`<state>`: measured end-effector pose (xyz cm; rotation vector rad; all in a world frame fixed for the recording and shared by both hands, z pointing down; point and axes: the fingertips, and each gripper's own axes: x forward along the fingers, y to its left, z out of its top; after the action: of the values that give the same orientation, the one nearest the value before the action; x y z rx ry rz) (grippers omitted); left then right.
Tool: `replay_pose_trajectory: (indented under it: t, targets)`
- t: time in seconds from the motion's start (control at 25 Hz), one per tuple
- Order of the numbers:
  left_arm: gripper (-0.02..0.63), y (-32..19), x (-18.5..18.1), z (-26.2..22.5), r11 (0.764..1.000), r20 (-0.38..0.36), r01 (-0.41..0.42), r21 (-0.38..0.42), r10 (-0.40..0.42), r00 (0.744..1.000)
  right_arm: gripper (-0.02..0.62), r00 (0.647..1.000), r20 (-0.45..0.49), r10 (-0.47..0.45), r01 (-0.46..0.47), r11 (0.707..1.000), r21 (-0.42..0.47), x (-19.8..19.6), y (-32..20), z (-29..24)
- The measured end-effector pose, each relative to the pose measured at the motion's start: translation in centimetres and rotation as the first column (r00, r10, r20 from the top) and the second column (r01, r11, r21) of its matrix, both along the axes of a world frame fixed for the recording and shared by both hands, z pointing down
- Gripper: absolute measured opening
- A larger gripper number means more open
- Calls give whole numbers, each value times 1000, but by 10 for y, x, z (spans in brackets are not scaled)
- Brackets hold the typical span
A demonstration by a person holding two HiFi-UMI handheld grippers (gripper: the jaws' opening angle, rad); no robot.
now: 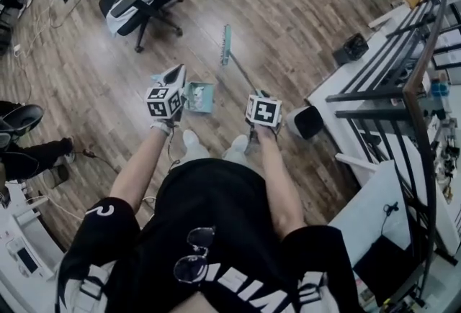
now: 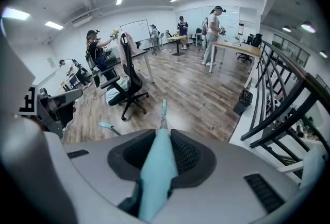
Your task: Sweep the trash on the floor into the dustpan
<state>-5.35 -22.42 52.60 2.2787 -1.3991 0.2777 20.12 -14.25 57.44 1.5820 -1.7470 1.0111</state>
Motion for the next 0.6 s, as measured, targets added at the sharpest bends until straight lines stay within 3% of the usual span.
replay_pose_trajectory:
  t: [0.6]
  targets:
    - [-2,2,12,-28,998,41,17,53,-19,999,84,999,42,16,-18,999,36,37,-7,-16]
